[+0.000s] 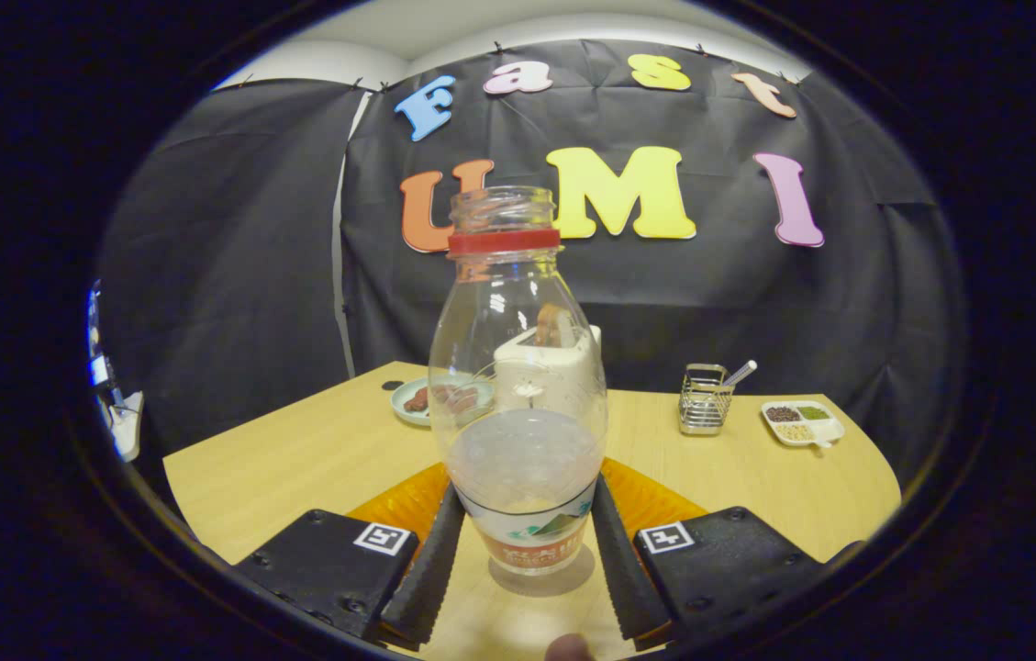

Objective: Take the bottle from table, then pour the juice into the cup, finally place the bottle on the coaster

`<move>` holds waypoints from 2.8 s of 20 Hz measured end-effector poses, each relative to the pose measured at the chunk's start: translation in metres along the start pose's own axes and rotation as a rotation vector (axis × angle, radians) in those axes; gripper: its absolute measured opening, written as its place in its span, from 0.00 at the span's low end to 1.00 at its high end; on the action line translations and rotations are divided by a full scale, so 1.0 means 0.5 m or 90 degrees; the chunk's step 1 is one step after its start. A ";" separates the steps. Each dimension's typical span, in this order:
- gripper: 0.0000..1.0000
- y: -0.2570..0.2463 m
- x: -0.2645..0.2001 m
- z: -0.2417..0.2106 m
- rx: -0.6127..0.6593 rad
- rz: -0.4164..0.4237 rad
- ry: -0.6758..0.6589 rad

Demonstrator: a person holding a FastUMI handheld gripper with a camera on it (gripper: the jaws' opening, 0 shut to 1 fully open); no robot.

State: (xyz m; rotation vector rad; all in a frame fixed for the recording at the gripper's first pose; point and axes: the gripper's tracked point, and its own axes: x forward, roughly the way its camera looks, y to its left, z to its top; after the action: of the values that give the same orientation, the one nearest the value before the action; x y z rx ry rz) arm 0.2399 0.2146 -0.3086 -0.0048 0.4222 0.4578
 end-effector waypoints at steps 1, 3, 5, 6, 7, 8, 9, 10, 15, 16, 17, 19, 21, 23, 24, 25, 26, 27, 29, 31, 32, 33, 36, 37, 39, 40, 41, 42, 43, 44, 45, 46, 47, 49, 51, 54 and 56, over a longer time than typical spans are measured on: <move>0.76 -0.003 0.011 -0.014 -0.002 -0.003 0.006; 0.76 -0.011 0.034 -0.044 -0.002 -0.010 0.016; 0.76 -0.015 0.047 -0.069 0.002 -0.014 0.027; 0.76 -0.017 0.052 -0.075 0.001 -0.016 0.028; 0.76 -0.019 0.056 -0.080 0.000 -0.019 0.029; 0.76 -0.020 0.060 -0.089 0.000 -0.020 0.032; 0.77 -0.020 0.063 -0.092 0.001 -0.020 0.033; 0.77 -0.018 0.067 -0.098 0.001 -0.018 0.035; 0.79 -0.024 0.074 -0.111 -0.002 -0.025 0.036; 0.80 -0.024 0.075 -0.117 0.001 -0.026 0.038; 0.81 -0.026 0.074 -0.114 0.004 -0.028 0.033; 0.82 -0.022 0.070 -0.113 0.009 -0.027 0.031; 0.87 -0.022 0.063 -0.101 0.005 -0.032 0.022; 0.92 -0.016 0.054 -0.083 -0.004 -0.035 0.007; 0.94 -0.014 0.047 -0.075 -0.009 -0.037 0.001; 0.96 -0.010 0.039 -0.063 -0.009 -0.038 -0.005; 0.99 -0.007 0.031 -0.050 -0.005 -0.038 -0.013; 1.00 -0.005 0.022 -0.034 0.000 -0.038 -0.020; 1.00 -0.002 -0.005 0.008 0.011 -0.043 -0.041; 1.00 0.007 -0.039 0.054 0.011 -0.046 -0.067; 1.00 0.012 -0.059 0.076 0.009 -0.047 -0.082; 1.00 0.018 -0.082 0.102 0.005 -0.049 -0.098; 1.00 0.034 -0.167 0.175 -0.009 -0.065 -0.140; 1.00 0.038 -0.199 0.202 -0.014 -0.075 -0.155; 1.00 0.033 -0.264 0.246 -0.021 -0.102 -0.180; 1.00 0.037 -0.294 0.263 -0.022 -0.114 -0.191; 1.00 0.036 -0.323 0.277 -0.023 -0.128 -0.198; 1.00 0.037 -0.351 0.287 -0.027 -0.138 -0.204; 1.00 0.041 -0.379 0.294 -0.031 -0.147 -0.210; 1.00 0.043 -0.402 0.300 -0.035 -0.156 -0.218; 1.00 0.045 -0.426 0.303 -0.039 -0.166 -0.223; 1.00 0.048 -0.446 0.299 -0.040 -0.170 -0.224; 1.00 0.057 -0.464 0.294 -0.043 -0.174 -0.223; 1.00 0.065 -0.497 0.286 -0.043 -0.183 -0.218; 1.00 0.067 -0.530 0.284 -0.044 -0.199 -0.222; 1.00 0.068 -0.577 0.268 -0.044 -0.231 -0.230; 1.00 0.068 -0.606 0.253 -0.038 -0.250 -0.232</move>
State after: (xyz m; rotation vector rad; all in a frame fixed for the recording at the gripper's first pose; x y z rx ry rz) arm 0.0291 0.1277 -0.0698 -0.0597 0.0436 0.0781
